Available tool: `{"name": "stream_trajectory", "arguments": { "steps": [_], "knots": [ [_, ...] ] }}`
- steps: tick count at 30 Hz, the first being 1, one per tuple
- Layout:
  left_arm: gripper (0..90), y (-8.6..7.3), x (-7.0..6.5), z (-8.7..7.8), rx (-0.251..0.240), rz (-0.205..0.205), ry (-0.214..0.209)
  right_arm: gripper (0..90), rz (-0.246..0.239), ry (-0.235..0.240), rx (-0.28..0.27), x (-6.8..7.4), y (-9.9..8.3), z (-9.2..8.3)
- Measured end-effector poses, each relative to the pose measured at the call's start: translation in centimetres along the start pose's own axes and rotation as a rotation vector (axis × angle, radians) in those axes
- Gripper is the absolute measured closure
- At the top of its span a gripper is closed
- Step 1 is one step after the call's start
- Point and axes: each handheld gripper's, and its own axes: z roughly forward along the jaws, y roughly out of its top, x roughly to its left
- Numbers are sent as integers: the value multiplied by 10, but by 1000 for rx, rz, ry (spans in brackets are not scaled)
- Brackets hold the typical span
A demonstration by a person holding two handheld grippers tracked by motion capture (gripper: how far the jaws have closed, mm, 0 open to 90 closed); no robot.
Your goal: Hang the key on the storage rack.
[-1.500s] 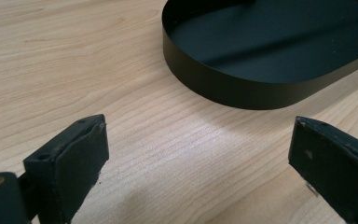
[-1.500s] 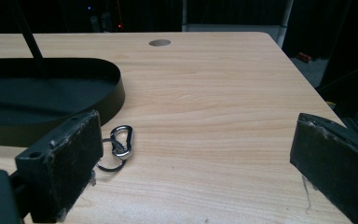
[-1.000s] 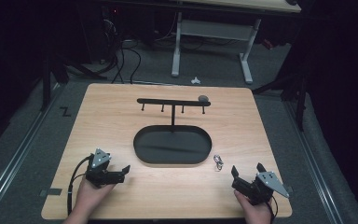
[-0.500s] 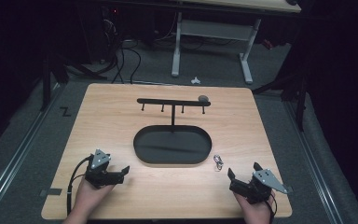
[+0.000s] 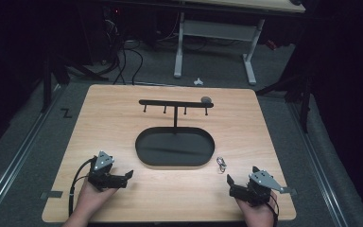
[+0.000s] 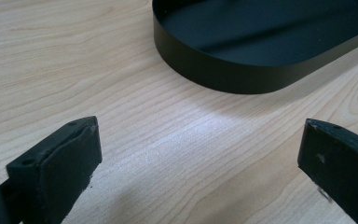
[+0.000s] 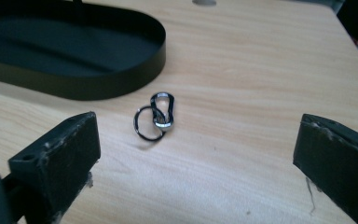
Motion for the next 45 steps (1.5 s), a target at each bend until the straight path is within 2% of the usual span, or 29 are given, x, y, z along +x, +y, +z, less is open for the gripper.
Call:
{"name": "stream_trajectory", "arguments": {
  "steps": [2,4,6,8,12,14,15,19,25,26,32,34,36,38,39,40,41,42,45],
  "knots": [
    [1,0,0,-1,-5,-1,0,33,7,7,38,0,-1,1],
    [1,0,0,0,-3,-1,-5,49,5,9,48,0,-1,2],
    [1,-1,-1,2,11,3,-24,77,-9,11,76,0,-2,2],
    [1,-1,-2,3,19,19,-22,140,-28,9,109,2,-3,1],
    [1,0,-4,4,18,20,-28,160,-25,2,129,4,-3,1],
    [1,0,-4,4,19,20,-25,205,-19,16,172,5,-4,3],
    [1,0,-4,3,14,18,-22,205,-19,16,172,5,-4,3],
    [4,-1,-4,0,1,6,-22,294,-13,69,267,8,-8,10],
    [4,-2,-2,-1,4,3,-30,382,-18,57,308,10,-4,12],
    [4,-2,-2,-1,7,10,-30,408,-18,47,340,9,-2,14],
    [4,-3,1,-3,1,0,-34,429,-41,40,401,9,2,18],
    [4,-3,1,-3,2,0,-41,433,-49,54,437,11,6,19],
    [6,-3,1,-3,3,-1,-48,432,-76,61,465,13,9,20],
    [7,-2,2,-2,3,0,-45,405,-90,74,497,16,15,20],
    [7,-2,2,-2,2,-2,-45,405,-90,74,497,16,15,20],
    [7,-2,2,-2,2,-3,-46,383,-65,98,514,16,19,21],
    [7,-2,3,-2,0,-5,-45,383,-65,98,514,16,19,21],
    [7,-2,3,-3,-2,-6,-43,364,-40,115,537,16,22,22],
    [7,-2,4,-3,-3,-8,-41,343,-56,119,559,17,24,22]
  ]
}}
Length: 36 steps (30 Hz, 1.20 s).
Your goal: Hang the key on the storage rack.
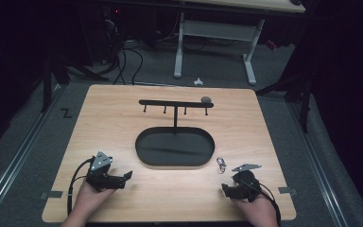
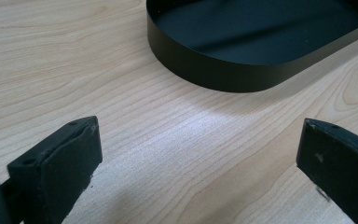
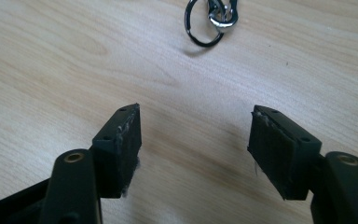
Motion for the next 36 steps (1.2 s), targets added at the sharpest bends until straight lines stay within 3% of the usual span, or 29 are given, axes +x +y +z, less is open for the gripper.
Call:
{"name": "stream_trajectory", "arguments": {
  "steps": [2,3,17,26,30,36],
  "knots": [
    [8,0,0,-1,4,-3,-6,326,-10,-13,32,1,1,1],
    [10,0,0,-1,4,-3,-9,303,-23,-42,66,1,1,3],
    [11,0,0,-2,-2,1,-10,256,-37,-84,161,0,8,2],
    [17,1,-2,-2,-1,15,-24,273,-71,-33,258,0,18,4],
    [21,1,-3,-2,0,27,-17,298,-99,-37,303,0,24,5],
    [25,1,-2,0,5,30,-22,319,-99,-13,357,1,32,9]
  ]
}}
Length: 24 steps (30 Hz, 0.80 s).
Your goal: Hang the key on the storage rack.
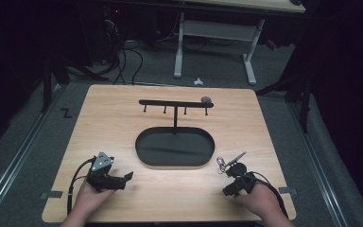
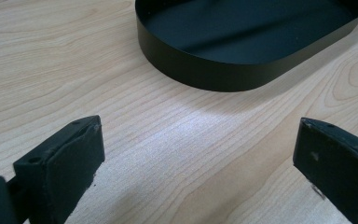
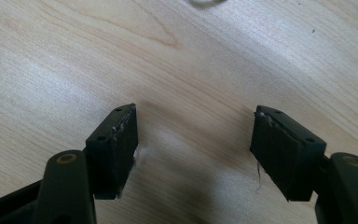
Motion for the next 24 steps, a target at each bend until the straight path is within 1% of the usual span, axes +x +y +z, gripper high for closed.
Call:
{"name": "stream_trajectory", "arguments": {
  "steps": [1,2,5,6,7,11,12,17,18,20,24],
  "knots": [
    [27,0,0,0,-2,-1,0,324,1,6,7,-1,2,1],
    [28,0,0,0,2,1,-1,331,12,15,15,-1,3,1],
    [33,0,0,0,2,-1,-2,347,13,26,30,-1,8,1],
    [35,0,0,0,3,1,-3,356,25,32,43,-2,11,0],
    [35,0,0,0,3,1,-4,356,25,32,43,-2,11,0],
    [41,0,0,0,4,2,-5,389,56,54,65,-5,17,-2],
    [43,0,0,0,4,2,-6,401,69,55,76,-6,20,-3],
    [50,0,0,1,8,8,-6,417,80,51,102,-8,25,-4],
    [51,0,0,1,8,8,-6,418,90,50,111,-7,26,-4],
    [54,0,0,1,9,8,-8,427,84,48,115,-8,29,-5],
    [59,0,0,2,10,11,-9,455,98,56,123,-8,36,-5]
  ]
}}
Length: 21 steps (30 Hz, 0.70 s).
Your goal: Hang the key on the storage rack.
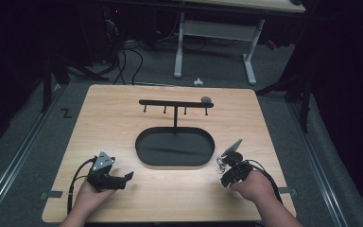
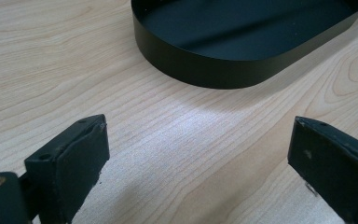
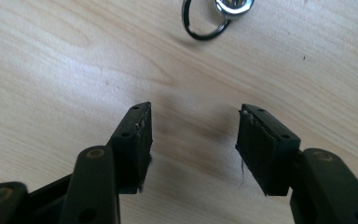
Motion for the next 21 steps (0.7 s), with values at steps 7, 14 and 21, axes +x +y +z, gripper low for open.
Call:
{"name": "stream_trajectory", "arguments": {
  "steps": [7,14,21],
  "knots": [
    [69,0,0,1,4,4,-4,489,4,3,4,3,14,0],
    [77,0,0,1,7,13,-2,536,15,0,-15,3,28,-1],
    [87,1,0,2,7,17,-5,594,16,-23,-14,3,35,4]
  ]
}}
